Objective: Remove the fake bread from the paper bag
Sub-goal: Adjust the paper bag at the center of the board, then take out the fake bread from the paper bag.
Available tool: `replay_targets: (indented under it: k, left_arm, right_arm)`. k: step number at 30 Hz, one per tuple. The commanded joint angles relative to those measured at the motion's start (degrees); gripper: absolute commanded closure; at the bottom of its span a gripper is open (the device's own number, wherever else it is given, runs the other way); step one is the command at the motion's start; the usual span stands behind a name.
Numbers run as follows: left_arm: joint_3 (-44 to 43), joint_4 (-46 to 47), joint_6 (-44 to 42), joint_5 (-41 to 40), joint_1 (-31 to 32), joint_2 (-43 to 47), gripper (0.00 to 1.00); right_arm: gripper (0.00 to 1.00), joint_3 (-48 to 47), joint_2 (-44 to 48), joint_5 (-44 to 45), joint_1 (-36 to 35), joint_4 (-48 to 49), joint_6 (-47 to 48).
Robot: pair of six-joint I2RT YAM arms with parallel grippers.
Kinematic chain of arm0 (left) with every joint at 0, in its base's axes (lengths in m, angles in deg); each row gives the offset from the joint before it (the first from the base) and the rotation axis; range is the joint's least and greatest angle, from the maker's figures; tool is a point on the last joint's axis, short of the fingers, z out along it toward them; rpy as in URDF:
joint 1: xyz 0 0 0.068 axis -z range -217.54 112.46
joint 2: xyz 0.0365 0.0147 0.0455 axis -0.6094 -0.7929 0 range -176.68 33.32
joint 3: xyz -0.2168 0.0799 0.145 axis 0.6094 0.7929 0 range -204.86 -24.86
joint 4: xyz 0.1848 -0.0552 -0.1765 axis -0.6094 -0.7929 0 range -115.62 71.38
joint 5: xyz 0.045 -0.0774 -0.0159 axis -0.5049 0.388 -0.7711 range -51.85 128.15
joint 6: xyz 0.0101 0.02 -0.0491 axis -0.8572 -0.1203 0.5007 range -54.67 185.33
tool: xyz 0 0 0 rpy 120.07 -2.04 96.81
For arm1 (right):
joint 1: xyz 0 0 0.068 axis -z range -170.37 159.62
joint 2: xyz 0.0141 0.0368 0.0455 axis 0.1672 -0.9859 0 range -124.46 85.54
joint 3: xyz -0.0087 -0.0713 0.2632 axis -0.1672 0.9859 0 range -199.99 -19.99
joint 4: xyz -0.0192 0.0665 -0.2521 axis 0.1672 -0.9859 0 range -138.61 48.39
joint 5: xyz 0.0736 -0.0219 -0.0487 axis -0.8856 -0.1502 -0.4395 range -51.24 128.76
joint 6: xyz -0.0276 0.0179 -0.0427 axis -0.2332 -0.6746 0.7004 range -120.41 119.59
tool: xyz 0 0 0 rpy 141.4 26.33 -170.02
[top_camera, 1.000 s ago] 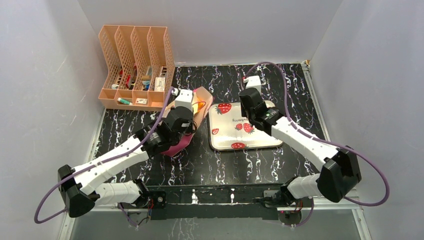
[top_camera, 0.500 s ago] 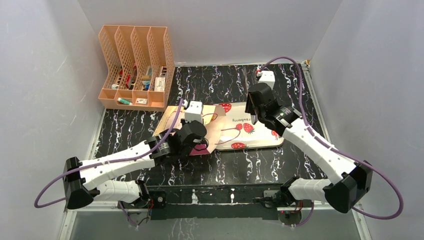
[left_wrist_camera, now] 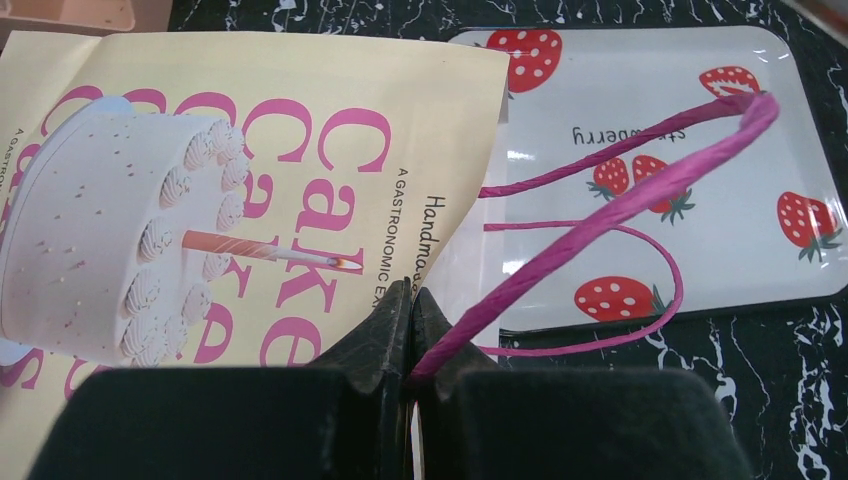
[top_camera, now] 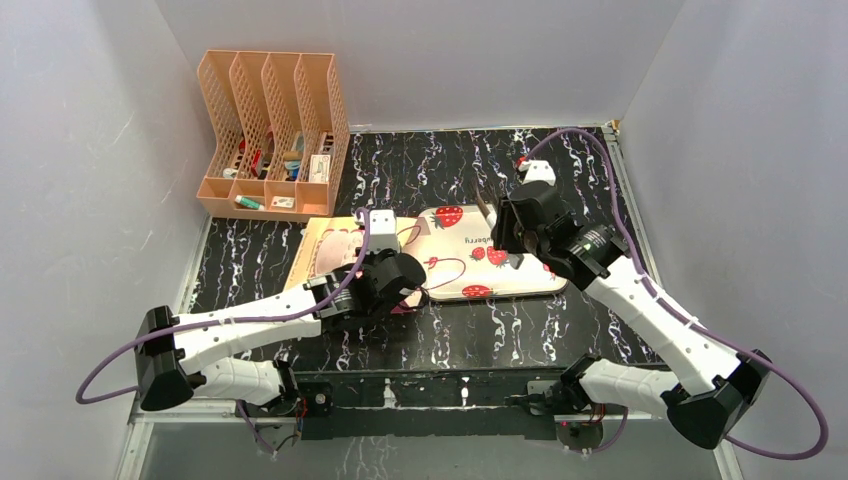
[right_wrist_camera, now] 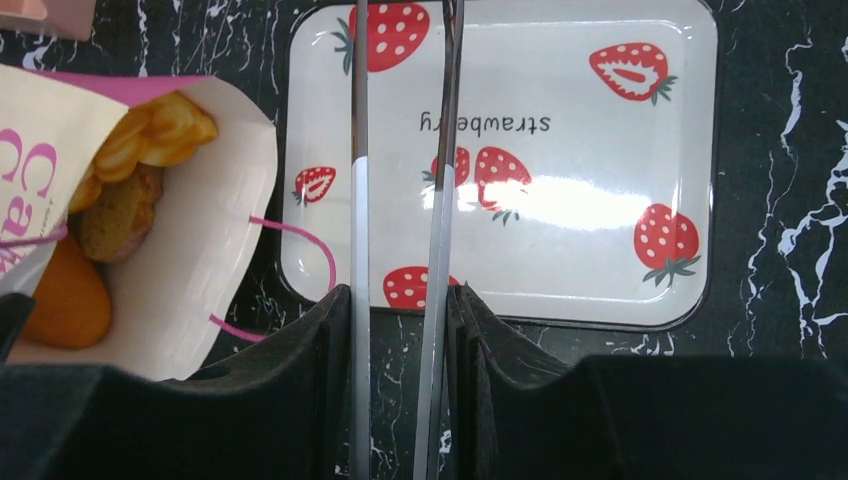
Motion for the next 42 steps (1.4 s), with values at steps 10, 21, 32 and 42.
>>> replay_targets:
  k: [10, 21, 32, 42]
  left_arm:
    - [-1.07, -5.29, 4.39, -5.91, 0.02, 1.08, 1.0]
    - [-2.79, -10.33, 4.73, -5.06, -0.22, 3.0, 1.0]
    - [-3.48, -9.45, 1.13, -1.19, -1.49, 4.46, 1.0]
    - [-6.3, -10.53, -3.64, 3.15, -2.09, 6.47, 1.0]
  right_arm:
    - [0.8, 3.89, 4.21, -9.78, -5.34, 0.01, -2.15]
    - [0.8, 0.29, 2.51, -11.65, -12.38, 0.49, -2.51]
    - [0.79, -1.67, -1.83, -14.93, -16.99, 5.4, -2.12]
    - [0.76, -2.18, -5.65, -14.33, -17.48, 10.78, 0.33]
